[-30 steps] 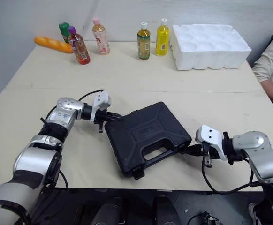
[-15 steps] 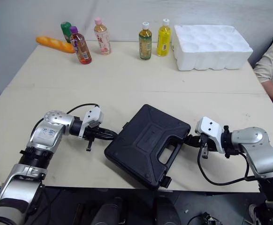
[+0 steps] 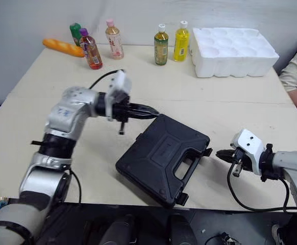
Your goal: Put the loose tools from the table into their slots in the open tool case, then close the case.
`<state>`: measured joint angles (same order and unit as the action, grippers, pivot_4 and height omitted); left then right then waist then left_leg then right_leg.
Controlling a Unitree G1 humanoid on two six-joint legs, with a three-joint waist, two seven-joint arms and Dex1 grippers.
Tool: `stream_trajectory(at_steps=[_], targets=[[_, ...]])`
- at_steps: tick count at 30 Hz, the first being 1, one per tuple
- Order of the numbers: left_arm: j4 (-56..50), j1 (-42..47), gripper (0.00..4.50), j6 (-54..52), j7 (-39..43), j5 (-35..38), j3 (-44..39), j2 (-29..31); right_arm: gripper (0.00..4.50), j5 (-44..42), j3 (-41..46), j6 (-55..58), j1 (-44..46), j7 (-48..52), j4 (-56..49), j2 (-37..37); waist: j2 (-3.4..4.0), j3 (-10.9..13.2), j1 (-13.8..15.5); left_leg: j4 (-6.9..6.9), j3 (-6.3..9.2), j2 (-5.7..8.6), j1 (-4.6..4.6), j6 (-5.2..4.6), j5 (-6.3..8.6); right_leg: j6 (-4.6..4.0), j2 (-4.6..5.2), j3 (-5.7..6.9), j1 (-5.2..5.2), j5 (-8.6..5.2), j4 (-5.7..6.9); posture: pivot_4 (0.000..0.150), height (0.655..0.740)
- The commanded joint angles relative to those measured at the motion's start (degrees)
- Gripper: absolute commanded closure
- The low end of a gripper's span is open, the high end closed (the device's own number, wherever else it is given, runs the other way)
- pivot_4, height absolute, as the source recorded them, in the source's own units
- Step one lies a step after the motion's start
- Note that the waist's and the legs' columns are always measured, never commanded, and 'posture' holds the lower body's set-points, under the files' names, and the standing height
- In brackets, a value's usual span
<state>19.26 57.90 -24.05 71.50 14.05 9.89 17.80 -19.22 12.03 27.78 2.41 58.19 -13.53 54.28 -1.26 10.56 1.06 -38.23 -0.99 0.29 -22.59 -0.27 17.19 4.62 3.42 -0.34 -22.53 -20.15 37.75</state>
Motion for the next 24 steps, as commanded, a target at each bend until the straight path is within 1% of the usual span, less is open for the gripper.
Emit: stream_trajectory(at_steps=[1,5,9,12,16,19,24], targets=[[8.3,4.7,4.45,5.0,-1.4,-2.8,4.0,-6.3,4.5,-1.6,1.2,2.1,0.2,-2.7,-4.5,-1.3,0.0,0.0,0.0,-0.02,0.0,0.0,0.0,0.01,-0.01,0.0,-0.01,-0.01,0.0,0.0,0.02,0.15,0.74],[19.2,8.0,4.45,10.7,-1.8,-7.5,7.9,-10.8,4.5,-1.7,1.0,3.7,-0.3,-5.0,-6.8,-2.5,0.0,0.0,-0.2,-0.01,-0.08,0.0,0.06,0.01,-0.02,0.0,-0.03,-0.09,-0.02,0.0,0.0,0.15,0.74],[25.6,9.1,4.45,16.3,-1.2,-10.6,10.3,-13.9,4.5,-2.0,0.7,5.3,-1.4,-7.7,-8.8,-4.1,0.0,0.0,-0.2,0.07,-0.09,-0.02,0.12,0.02,-0.02,0.0,-0.06,-0.11,-0.03,0.0,0.03,0.15,0.74],[30.5,9.2,4.45,21.0,-5.1,-16.8,14.0,-14.8,4.5,-2.0,0.6,5.8,-2.3,-8.7,-10.3,-4.8,0.0,0.0,0.1,0.04,-0.09,-0.01,0.1,0.02,-0.03,0.0,-0.04,-0.12,-0.03,0.0,0.01,0.15,0.74],[31.0,7.0,4.45,24.3,-1.9,-20.8,18.3,-13.9,4.5,-2.4,0.8,6.5,-2.7,-9.5,-11.4,-5.1,-0.01,0.0,0.2,0.05,-0.09,0.02,0.24,-0.01,-0.01,0.0,-0.01,-0.13,0.12,0.0,-0.03,0.15,0.74],[33.8,6.8,4.45,27.3,-5.6,-23.9,19.3,-13.9,4.5,-2.5,0.5,6.8,-2.1,-9.9,-11.3,-5.2,-0.06,0.0,0.2,0.05,-0.09,0.01,0.26,-0.01,-0.01,0.0,-0.02,-0.13,0.13,0.0,-0.03,0.15,0.74],[34.7,6.6,4.45,28.3,-5.7,-24.3,19.0,-14.2,4.5,-3.4,-0.5,7.3,-0.6,-9.5,-12.2,-5.1,-0.25,-0.2,0.1,0.03,-0.08,0.01,0.42,-0.08,0.04,0.0,-0.01,-0.14,0.28,0.0,-0.13,0.15,0.74]])
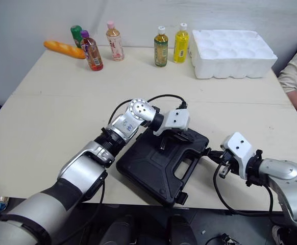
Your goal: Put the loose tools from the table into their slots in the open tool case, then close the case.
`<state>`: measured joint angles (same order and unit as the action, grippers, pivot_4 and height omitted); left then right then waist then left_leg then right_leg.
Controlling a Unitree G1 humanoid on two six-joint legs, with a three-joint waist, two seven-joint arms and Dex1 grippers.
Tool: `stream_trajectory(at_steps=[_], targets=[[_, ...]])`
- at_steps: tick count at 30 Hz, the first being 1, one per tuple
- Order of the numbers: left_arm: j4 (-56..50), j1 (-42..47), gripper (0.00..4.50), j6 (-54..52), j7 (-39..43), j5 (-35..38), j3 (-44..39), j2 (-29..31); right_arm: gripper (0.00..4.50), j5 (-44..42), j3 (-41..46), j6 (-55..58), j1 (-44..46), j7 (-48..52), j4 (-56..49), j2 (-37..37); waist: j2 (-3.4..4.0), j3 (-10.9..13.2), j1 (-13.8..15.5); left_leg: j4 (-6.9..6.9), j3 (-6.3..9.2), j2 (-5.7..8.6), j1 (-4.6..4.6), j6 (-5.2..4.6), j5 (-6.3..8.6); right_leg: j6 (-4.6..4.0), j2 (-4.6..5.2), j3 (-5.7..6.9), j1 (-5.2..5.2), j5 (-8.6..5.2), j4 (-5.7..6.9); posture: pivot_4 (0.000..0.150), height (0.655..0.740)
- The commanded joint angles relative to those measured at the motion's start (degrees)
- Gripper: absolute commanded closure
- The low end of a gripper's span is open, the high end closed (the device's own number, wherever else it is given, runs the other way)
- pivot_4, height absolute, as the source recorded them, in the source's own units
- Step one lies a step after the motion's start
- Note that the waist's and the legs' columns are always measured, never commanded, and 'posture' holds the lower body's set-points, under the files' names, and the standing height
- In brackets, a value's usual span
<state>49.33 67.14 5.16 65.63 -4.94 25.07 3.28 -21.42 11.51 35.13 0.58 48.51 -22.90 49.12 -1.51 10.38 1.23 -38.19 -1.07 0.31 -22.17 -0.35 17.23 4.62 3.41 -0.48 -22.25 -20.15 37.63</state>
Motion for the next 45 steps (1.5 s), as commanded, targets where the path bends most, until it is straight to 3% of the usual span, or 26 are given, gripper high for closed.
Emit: stream_trajectory(at_steps=[1,25,32,39,45], targets=[[4.7,-2.6,4.45,-0.8,0.2,-5.2,3.8,0.2,4.5,-1.6,-0.1,0.1,1.9,0.2,-2.9,-0.1,0.0,0.0,0.0,0.0,0.01,0.0,0.07,-0.1,0.06,0.0,0.0,0.01,0.07,0.0,-0.02,0.15,0.74],[2.4,-4.2,4.45,-1.7,1.7,-4.5,3.3,-0.3,4.5,-3.8,-1.9,3.4,8.1,0.6,-5.2,-0.8,-0.1,-0.1,-1.7,0.03,0.11,-0.06,0.18,-0.17,0.1,0.0,-0.05,0.04,0.15,0.0,0.02,0.15,0.74],[1.8,-3.4,4.45,-2.9,0.3,-2.6,0.7,-0.3,4.5,-0.2,-0.9,0.1,4.5,2.1,-2.7,1.5,-0.1,-0.1,-1.3,0.04,0.11,-0.06,0.17,-0.17,0.1,-0.01,-0.04,0.05,0.15,0.0,0.0,0.15,0.74],[-17.5,-3.9,4.45,-17.2,11.8,11.5,-8.5,5.8,4.5,-3.1,15.2,1.5,-11.1,8.3,-8.9,6.5,0.01,0.0,-1.0,0.02,0.1,-0.03,-0.29,0.12,-0.07,0.0,-0.03,0.06,-0.25,0.0,0.26,0.15,0.74],[-42.7,-10.8,4.45,-34.0,22.9,22.3,-6.3,14.8,4.5,-10.1,21.5,6.4,-22.9,12.0,-19.9,4.9,0.11,0.0,-1.2,0.06,0.2,-0.08,-0.17,0.18,-0.11,0.0,-0.08,0.08,-0.07,0.0,0.22,0.15,0.74]])
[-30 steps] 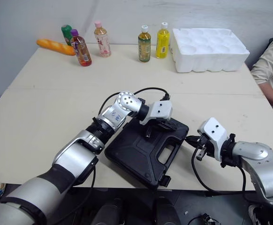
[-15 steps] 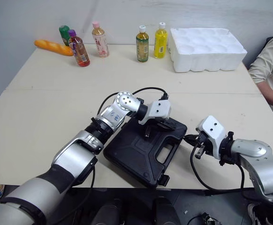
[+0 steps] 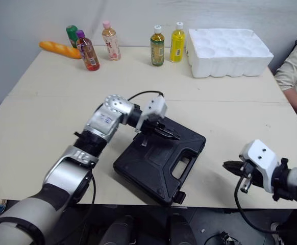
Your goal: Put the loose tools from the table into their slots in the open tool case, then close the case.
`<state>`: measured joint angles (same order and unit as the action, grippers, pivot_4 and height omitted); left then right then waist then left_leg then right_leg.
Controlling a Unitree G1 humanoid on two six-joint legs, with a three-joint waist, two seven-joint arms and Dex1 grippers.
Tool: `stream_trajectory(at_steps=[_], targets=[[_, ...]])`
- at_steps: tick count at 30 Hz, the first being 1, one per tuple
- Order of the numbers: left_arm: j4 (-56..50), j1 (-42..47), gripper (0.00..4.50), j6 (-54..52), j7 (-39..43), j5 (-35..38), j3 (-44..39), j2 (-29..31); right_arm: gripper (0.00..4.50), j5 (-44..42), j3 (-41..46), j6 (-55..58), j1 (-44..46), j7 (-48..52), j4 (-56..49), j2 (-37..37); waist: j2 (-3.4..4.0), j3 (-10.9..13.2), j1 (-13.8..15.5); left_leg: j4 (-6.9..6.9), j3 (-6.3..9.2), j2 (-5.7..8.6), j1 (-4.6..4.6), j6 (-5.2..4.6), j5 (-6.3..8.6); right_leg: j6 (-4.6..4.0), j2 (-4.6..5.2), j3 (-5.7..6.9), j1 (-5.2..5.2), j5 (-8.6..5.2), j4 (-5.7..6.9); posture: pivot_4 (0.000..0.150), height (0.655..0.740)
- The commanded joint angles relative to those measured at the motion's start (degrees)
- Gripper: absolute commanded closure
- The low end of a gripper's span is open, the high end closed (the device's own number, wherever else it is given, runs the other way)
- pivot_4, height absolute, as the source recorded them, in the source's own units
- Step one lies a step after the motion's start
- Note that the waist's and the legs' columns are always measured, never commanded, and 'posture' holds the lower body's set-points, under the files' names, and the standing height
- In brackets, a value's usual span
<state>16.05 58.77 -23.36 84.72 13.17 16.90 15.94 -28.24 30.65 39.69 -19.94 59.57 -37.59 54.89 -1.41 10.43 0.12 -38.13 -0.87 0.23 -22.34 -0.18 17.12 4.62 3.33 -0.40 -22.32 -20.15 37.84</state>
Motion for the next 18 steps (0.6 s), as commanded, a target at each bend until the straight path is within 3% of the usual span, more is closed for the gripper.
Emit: stream_trajectory(at_steps=[1,6,13,18], targets=[[-12.4,-3.9,4.45,-6.3,4.8,4.5,3.3,3.5,4.5,-3.9,1.7,2.3,-3.8,0.8,-6.7,-1.1,0.04,0.0,-0.1,0.0,0.0,0.01,0.03,0.0,0.0,0.0,0.01,-0.02,0.02,0.0,0.0,0.15,0.74],[-17.2,-8.8,4.45,-4.0,3.9,2.1,11.1,6.7,4.5,-5.0,-3.8,3.3,-7.0,-1.3,-11.6,-1.7,0.05,0.0,-0.1,-0.02,0.1,0.02,0.3,-0.11,0.06,0.0,0.02,0.01,0.36,0.0,-0.32,0.15,0.74],[-17.5,-11.0,4.45,-0.5,2.2,-2.1,17.5,8.2,4.5,-3.6,-14.0,3.7,-2.8,-6.1,-11.8,-1.1,0.05,0.0,-0.2,-0.02,0.16,0.03,0.26,-0.21,0.12,0.0,0.02,0.05,0.34,0.0,-0.38,0.15,0.74],[-14.2,-12.5,4.45,8.6,0.9,-9.4,22.0,10.6,4.5,-2.5,-19.8,3.6,0.4,-8.3,-10.9,-1.3,0.06,0.0,-0.2,-0.01,0.2,0.03,0.37,-0.33,0.19,-0.01,0.03,0.07,0.49,-0.01,-0.44,0.15,0.74]])
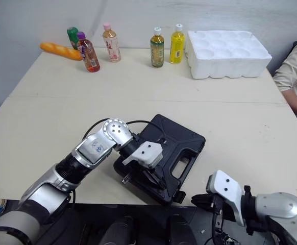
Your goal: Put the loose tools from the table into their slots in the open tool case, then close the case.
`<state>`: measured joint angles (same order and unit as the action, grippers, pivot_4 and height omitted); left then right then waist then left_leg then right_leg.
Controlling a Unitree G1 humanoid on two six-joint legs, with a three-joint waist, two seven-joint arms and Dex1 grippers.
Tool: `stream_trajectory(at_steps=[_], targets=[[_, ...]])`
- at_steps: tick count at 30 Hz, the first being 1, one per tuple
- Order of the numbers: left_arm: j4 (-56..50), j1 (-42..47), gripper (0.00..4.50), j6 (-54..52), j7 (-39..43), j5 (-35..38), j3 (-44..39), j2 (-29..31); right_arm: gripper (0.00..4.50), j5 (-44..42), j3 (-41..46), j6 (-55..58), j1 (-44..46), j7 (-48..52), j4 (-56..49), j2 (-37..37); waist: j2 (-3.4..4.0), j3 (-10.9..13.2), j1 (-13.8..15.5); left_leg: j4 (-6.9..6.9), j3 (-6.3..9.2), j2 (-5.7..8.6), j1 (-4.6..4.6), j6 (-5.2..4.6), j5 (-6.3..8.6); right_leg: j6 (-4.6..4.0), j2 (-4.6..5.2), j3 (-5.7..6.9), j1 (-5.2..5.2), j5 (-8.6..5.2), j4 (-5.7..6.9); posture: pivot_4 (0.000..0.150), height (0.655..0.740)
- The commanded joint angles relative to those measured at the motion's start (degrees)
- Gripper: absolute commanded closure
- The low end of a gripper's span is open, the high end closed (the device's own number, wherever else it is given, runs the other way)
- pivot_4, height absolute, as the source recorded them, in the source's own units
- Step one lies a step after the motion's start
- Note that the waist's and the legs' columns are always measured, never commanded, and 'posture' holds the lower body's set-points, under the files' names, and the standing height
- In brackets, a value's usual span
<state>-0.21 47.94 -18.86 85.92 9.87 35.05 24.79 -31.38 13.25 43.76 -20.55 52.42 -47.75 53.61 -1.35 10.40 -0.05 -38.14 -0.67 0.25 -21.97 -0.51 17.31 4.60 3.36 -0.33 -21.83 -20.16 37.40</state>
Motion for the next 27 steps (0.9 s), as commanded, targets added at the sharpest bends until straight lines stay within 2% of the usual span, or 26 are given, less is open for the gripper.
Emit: stream_trajectory(at_steps=[1,6,19,27], targets=[[2.9,-1.7,4.45,5.1,-0.7,-6.8,4.1,1.7,4.5,0.6,-3.3,-0.4,1.5,-1.5,-0.7,-0.2,0.0,0.0,0.0,0.05,0.03,0.0,0.12,-0.01,0.0,-0.01,0.0,0.01,0.14,0.0,-0.06,0.15,0.74],[5.3,-1.5,4.45,6.8,-2.0,-7.8,4.4,0.9,4.5,-1.0,-6.2,0.5,4.3,-3.4,-1.0,-1.3,0.01,0.0,-0.1,0.24,0.05,-0.03,0.79,-0.08,0.06,-0.03,0.01,0.04,0.86,-0.02,-0.35,0.15,0.74],[6.3,-1.4,4.45,7.5,-2.8,-7.9,4.4,0.3,4.5,-10.7,-5.8,6.9,12.4,-7.5,-3.1,-4.8,0.07,-0.1,-0.4,0.26,0.24,-0.06,0.84,-0.09,0.09,-0.03,0.04,0.21,1.05,-0.02,-0.51,0.15,0.74],[6.6,-1.7,4.45,7.7,-3.0,-7.9,4.3,0.3,4.5,-8.9,-4.9,6.8,10.1,-7.0,-3.0,-2.2,0.09,-0.1,-0.4,0.29,0.25,-0.07,0.85,-0.09,0.09,-0.03,0.05,0.21,1.06,-0.02,-0.53,0.15,0.74]])
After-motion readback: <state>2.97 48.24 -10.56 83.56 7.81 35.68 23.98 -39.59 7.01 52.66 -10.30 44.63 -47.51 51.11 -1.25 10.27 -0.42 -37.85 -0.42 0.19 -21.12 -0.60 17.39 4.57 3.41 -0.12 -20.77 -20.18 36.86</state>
